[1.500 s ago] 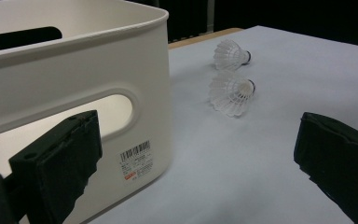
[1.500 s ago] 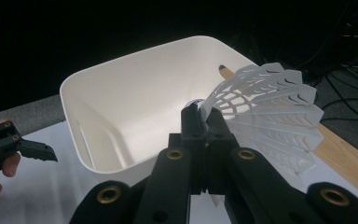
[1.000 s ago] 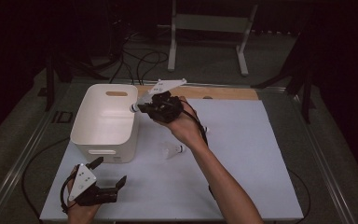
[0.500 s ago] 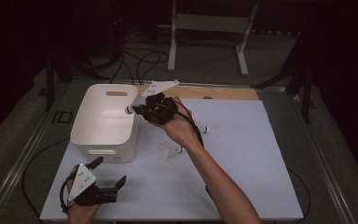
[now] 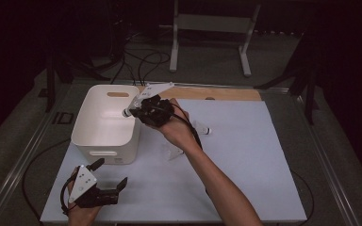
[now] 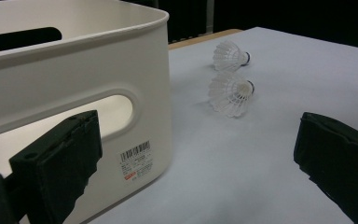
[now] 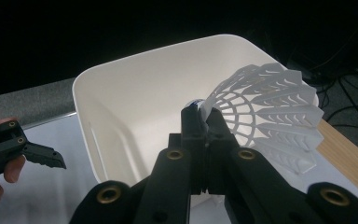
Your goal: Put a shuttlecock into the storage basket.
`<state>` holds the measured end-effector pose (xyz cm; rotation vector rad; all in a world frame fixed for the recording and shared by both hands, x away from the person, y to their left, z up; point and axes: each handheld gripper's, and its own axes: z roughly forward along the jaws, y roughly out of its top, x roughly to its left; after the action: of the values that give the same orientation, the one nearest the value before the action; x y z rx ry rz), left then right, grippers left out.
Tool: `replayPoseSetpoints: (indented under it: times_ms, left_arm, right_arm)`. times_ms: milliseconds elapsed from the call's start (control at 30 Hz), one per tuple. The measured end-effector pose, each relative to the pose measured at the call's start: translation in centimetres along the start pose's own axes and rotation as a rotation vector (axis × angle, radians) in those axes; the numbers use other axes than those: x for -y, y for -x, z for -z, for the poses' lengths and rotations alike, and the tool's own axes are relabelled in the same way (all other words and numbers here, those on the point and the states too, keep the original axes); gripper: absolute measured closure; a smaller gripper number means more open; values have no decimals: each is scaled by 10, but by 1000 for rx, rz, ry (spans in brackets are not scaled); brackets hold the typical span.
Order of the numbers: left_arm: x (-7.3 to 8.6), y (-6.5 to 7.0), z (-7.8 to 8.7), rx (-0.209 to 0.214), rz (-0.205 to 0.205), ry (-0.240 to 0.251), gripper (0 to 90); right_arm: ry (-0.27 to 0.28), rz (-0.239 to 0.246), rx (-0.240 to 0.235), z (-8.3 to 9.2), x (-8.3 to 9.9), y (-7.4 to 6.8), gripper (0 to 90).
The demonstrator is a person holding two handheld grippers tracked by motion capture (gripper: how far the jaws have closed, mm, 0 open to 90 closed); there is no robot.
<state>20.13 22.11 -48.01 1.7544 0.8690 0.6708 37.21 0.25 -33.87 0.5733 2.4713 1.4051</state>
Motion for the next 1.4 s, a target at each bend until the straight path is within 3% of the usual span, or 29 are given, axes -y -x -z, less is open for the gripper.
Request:
replayPoseSetpoints:
  times_ms: [700, 733, 767, 833, 900, 1000, 1400]
  left_arm:
    - [0, 0, 0, -2, -3, -1, 14]
    - [0, 0, 0, -2, -2, -1, 14]
    - [0, 0, 1, -2, -2, -2, 14]
    - [0, 0, 1, -3, 0, -2, 14]
    - [0, 0, 1, -3, -1, -2, 14]
    - [0, -1, 1, -4, 0, -1, 14]
    - [0, 0, 0, -8, -1, -7, 14]
  right_arm:
    - [1, 30, -31, -12, -4, -10, 887]
    - [3, 31, -34, -12, -4, -10, 861]
    - [8, 29, -45, -12, -4, -10, 774]
    - [16, 19, -50, -13, -4, -10, 516]
    - [9, 28, -27, -12, -4, -10, 443]
    - [11, 3, -17, -9, -3, -7, 328]
    - [27, -49, 58, 11, 13, 6, 144]
